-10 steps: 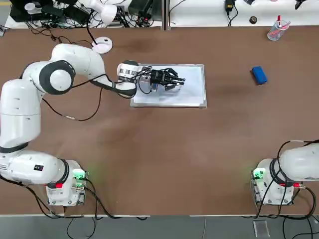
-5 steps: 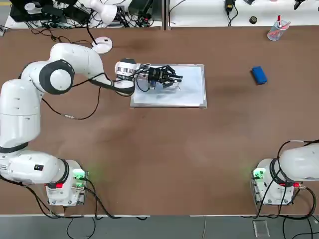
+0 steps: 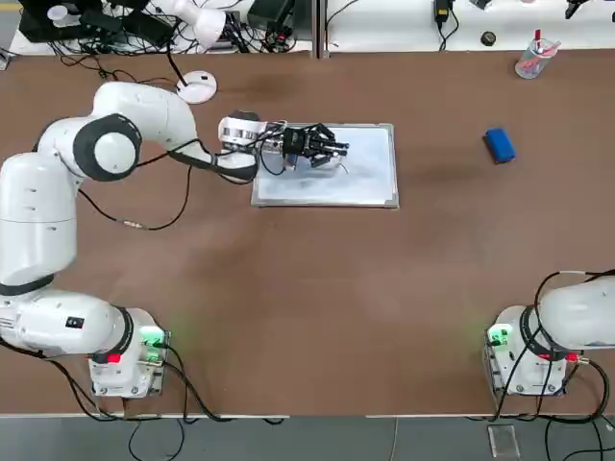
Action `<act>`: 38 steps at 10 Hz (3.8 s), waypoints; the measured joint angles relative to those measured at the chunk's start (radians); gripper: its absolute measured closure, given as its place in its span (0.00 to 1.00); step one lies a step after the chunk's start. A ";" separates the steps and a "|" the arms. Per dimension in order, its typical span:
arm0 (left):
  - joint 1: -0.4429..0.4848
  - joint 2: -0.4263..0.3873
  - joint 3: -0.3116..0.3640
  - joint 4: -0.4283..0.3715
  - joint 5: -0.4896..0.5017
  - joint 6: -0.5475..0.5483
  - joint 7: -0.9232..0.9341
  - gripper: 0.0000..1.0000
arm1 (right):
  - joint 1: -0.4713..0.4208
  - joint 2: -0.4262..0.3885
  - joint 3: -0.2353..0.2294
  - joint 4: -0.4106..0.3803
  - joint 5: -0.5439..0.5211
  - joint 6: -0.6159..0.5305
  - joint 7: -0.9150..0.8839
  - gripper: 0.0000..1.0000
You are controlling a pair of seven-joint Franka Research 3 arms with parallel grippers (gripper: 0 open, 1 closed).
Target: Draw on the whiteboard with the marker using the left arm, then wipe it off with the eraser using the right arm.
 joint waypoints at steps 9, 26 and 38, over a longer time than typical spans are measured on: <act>0.046 -0.102 0.002 -0.154 0.016 0.000 -0.005 0.82 | 0.001 0.000 0.000 -0.001 0.000 0.000 0.000 0.00; 0.121 -0.260 0.030 0.171 0.944 -0.102 -0.660 0.82 | 0.002 0.000 0.002 -0.003 0.000 0.000 0.000 0.00; 0.318 -0.419 0.040 0.186 1.597 -0.506 -0.181 0.82 | -0.080 0.043 0.105 -0.044 -0.002 0.041 -0.054 0.00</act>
